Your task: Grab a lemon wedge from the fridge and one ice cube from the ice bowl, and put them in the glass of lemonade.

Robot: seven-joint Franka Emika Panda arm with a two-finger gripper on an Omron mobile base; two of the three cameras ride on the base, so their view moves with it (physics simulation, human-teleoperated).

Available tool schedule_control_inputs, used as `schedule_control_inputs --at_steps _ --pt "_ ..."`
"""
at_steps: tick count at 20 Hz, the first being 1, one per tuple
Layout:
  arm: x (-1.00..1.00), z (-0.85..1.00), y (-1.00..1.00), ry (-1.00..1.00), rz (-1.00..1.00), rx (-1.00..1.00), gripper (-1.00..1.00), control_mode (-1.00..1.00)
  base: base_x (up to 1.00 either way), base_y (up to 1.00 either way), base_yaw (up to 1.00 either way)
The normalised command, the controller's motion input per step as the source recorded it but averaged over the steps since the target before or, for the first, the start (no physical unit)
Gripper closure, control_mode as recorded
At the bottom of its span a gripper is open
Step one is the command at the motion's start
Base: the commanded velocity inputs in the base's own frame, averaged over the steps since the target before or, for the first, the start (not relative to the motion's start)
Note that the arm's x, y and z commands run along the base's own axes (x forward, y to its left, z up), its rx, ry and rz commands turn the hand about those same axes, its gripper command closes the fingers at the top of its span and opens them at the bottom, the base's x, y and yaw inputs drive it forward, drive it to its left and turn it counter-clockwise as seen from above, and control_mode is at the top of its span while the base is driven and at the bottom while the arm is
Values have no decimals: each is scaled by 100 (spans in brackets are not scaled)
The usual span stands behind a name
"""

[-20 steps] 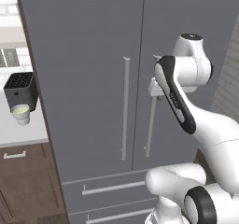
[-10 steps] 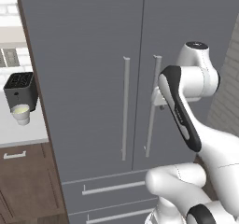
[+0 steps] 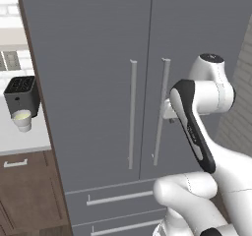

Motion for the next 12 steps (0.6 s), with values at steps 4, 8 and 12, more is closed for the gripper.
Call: schedule_control_inputs --at_steps 4,8,12 --pt "0 0 0 0 0 0 -100 100 -6 23 -9" --pt "0 0 0 0 0 0 -100 100 -8 41 -19" --pt "0 0 0 0 0 0 -100 100 -18 27 -12"
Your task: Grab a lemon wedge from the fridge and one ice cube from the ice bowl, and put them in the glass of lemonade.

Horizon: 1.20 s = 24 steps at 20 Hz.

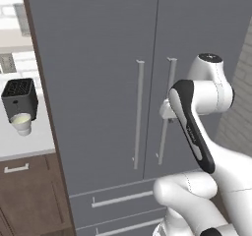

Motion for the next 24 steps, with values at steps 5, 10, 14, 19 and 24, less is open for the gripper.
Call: schedule_control_inputs --at_steps 5,10,14,19,24 --pt "0 0 0 0 0 0 -100 100 -44 3 0" --pt "0 0 0 0 0 0 -100 100 -76 2 0" --pt "0 0 0 0 0 0 -100 100 -60 1 0" --pt "0 0 0 0 0 0 -100 100 -12 12 0" --pt "0 0 0 0 0 0 -100 100 6 8 0"
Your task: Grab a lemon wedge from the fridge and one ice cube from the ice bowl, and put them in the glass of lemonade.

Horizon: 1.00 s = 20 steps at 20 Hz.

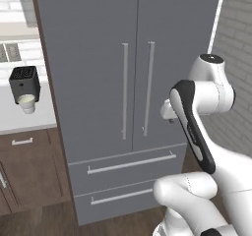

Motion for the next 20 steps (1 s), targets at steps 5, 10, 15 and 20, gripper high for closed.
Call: schedule_control_inputs --at_steps 5,10,15,20 --pt "0 0 0 0 0 0 -100 100 3 0 0" --pt "-1 28 0 -16 1 -4 -100 -100 0 0 0" --pt "-4 95 3 -62 4 -15 -100 -100 0 0 0" --pt "21 68 13 -51 5 -15 -100 -100 0 0 0"
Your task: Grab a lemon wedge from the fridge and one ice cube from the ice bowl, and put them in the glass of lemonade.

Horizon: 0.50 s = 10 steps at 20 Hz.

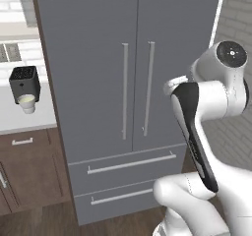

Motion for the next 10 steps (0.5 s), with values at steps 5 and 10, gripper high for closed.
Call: schedule_control_inputs --at_steps 5,10 --pt "91 6 0 -18 1 -1 -100 -100 0 0 0" --pt "100 -7 0 -2 0 1 -100 -100 0 0 0"
